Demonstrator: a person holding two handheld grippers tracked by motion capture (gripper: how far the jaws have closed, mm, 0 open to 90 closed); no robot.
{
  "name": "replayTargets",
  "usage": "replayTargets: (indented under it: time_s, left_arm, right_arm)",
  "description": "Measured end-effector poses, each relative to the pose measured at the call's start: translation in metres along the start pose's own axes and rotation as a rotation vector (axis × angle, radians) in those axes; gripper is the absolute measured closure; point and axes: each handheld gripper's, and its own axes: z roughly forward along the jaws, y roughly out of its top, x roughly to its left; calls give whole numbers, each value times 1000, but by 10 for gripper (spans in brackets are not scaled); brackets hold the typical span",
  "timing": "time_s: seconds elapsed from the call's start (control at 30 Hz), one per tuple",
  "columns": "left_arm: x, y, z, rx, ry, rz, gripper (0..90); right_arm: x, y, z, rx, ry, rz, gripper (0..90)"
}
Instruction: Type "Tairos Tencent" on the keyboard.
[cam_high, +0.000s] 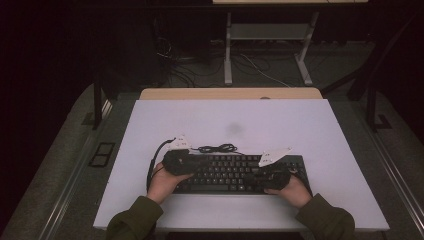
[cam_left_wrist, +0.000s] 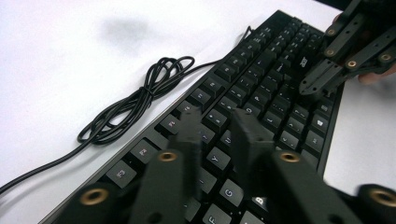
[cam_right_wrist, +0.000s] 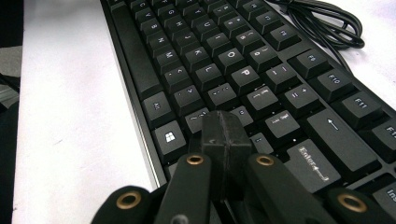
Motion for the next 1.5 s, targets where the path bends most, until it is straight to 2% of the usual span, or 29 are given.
replayTargets:
  time_s: [0.03, 0.13, 0.3, 0.67, 1.23, 1.5]
  left_arm:
    - [0, 0, 1, 4, -5, -1, 838]
    - [-1, -1, 5, 34, -5, 11, 890]
    - [-1, -4, 10, 86, 15, 21, 891]
    - [1, -6, 13, 135, 18, 35, 891]
    - [2, -8, 15, 149, 10, 26, 892]
    - [0, -6, 10, 125, 23, 20, 892]
  right_arm:
    - [0, 0, 0, -1, 1, -1, 895]
    - [0, 0, 0, 0, 0, 1, 895]
    - [0, 0, 0, 0, 0, 0, 895]
    - [0, 0, 0, 0, 0, 1, 895]
    - [0, 0, 0, 0, -2, 1, 894]
    - [0, 0, 0, -1, -1, 1, 895]
